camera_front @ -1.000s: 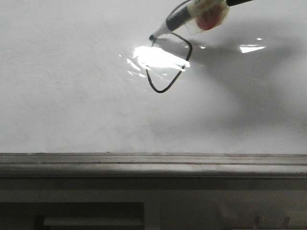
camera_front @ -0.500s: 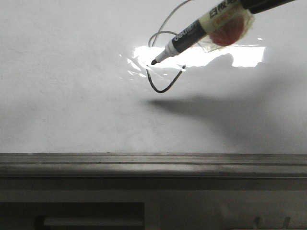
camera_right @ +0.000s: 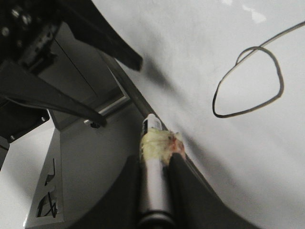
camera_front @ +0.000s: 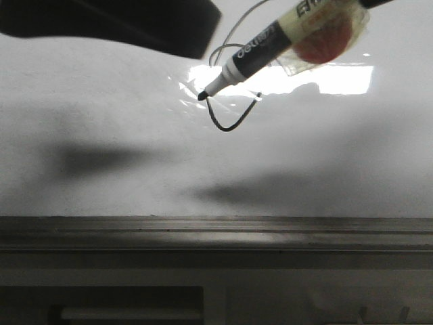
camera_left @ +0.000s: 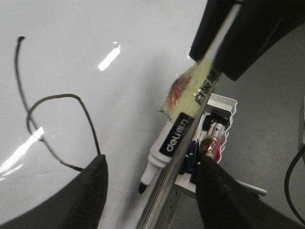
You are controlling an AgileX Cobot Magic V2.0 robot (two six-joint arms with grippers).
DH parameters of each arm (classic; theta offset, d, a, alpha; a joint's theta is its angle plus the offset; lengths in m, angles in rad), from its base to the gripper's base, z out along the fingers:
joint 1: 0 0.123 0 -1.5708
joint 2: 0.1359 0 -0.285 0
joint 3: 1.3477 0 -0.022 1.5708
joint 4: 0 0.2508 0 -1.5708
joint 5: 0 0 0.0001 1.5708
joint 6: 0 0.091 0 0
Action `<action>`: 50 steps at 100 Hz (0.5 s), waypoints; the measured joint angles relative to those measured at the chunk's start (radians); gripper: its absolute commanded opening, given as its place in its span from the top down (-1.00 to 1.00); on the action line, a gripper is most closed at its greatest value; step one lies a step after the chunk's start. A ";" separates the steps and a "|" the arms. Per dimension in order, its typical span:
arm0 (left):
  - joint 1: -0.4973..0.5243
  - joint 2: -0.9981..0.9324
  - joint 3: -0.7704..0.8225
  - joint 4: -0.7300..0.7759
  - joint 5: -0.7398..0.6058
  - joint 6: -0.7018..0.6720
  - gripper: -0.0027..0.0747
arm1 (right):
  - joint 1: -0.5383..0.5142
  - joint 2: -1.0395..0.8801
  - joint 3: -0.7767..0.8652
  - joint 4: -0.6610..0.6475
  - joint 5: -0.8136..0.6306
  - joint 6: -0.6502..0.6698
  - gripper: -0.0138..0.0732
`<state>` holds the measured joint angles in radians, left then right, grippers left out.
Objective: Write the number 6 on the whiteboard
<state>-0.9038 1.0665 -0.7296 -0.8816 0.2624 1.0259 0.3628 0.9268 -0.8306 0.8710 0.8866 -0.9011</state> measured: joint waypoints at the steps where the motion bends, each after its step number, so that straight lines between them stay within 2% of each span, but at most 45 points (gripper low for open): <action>1: -0.005 0.010 -0.004 0.000 -0.002 0.002 -0.02 | 0.000 0.000 0.000 0.000 0.002 0.000 0.79; 40: -0.038 0.140 -0.075 0.007 -0.024 0.006 -0.01 | 0.000 0.000 -0.010 -0.002 0.030 0.000 0.79; 50: -0.038 0.144 -0.077 0.007 -0.027 0.006 0.11 | 0.000 0.000 -0.010 -0.002 0.030 0.000 0.79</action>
<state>-0.9421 1.2103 -0.8064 -0.8750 0.2358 1.0322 0.3628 0.9268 -0.8404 0.8687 0.9162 -0.9011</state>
